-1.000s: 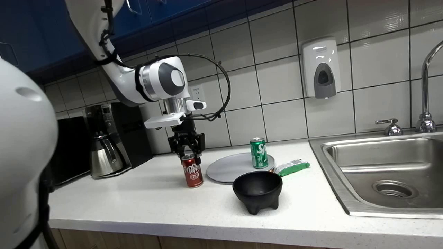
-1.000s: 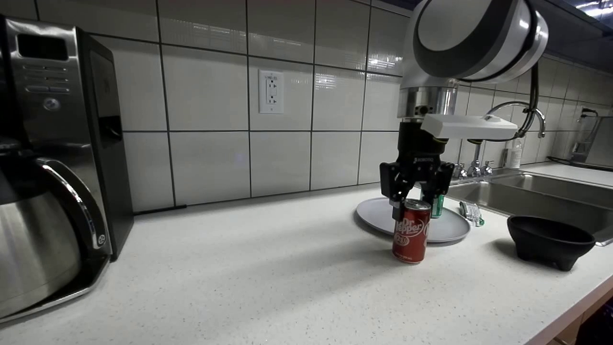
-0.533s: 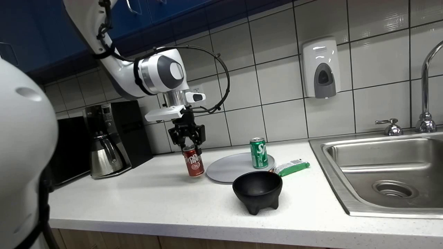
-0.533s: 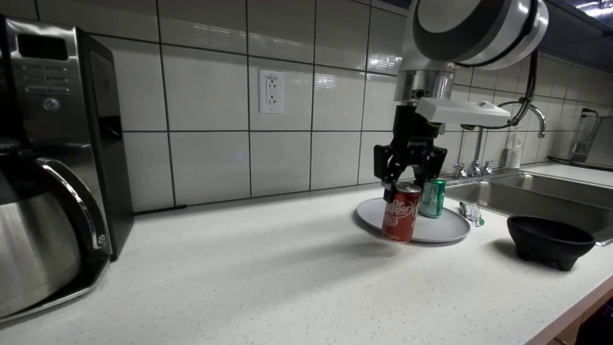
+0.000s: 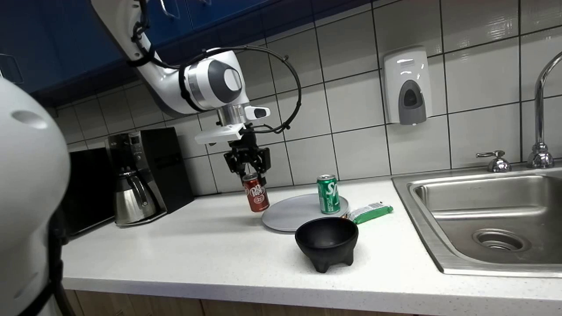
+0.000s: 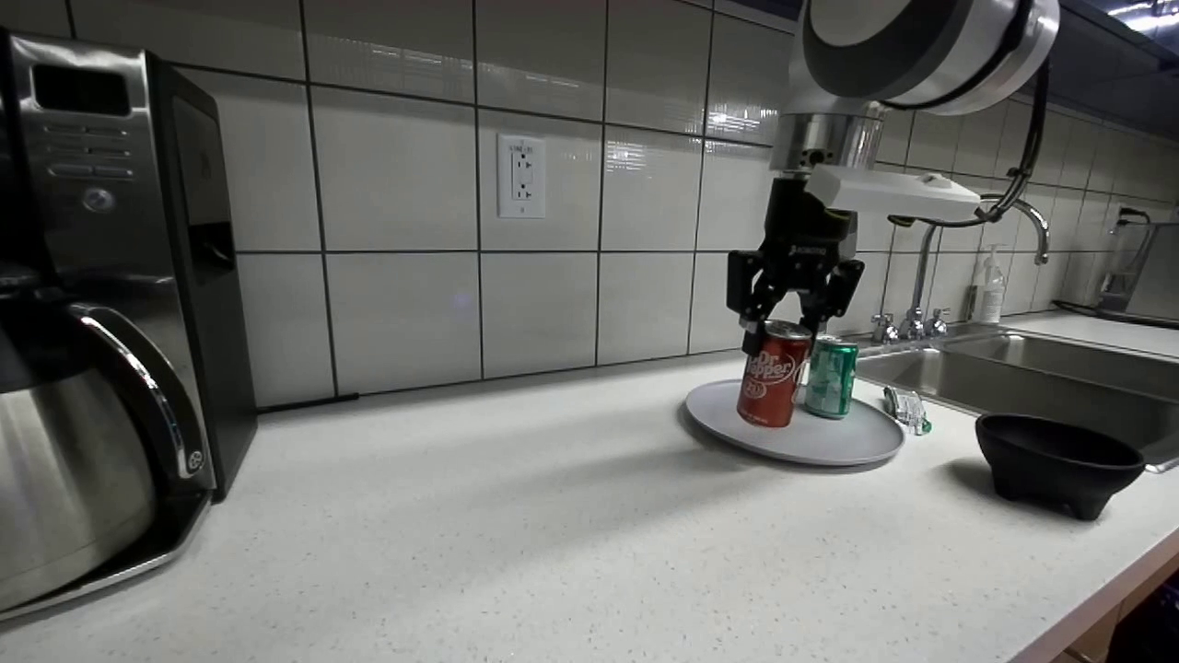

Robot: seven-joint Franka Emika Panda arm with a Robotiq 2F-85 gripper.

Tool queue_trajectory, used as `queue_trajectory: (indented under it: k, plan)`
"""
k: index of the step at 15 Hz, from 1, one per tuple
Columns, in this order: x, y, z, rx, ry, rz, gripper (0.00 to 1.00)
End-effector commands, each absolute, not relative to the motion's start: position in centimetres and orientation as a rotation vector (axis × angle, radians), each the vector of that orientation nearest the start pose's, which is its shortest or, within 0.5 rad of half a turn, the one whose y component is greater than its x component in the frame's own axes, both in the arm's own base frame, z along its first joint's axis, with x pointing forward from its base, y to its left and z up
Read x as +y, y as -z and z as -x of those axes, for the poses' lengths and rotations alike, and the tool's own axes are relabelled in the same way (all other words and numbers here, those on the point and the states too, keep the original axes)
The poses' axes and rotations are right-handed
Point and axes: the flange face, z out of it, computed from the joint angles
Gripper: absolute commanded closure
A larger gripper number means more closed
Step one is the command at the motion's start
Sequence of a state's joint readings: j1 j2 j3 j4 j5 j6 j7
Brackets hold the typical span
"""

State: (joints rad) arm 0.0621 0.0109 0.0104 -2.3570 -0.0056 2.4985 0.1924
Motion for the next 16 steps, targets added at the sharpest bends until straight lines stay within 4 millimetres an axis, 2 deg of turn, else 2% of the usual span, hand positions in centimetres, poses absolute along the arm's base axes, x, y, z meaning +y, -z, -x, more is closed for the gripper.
queue_trajectory:
  k: [1,7,16]
  plan:
    - [0.9,-34.8,-52.7,0.191,0.24,3.115,0.62]
    - [-1.9,-34.1,-54.2,0.222,0.224,3.12,0.62]
    - [-2.8,-32.0,-57.2,0.23,0.181,3.124,0.62]
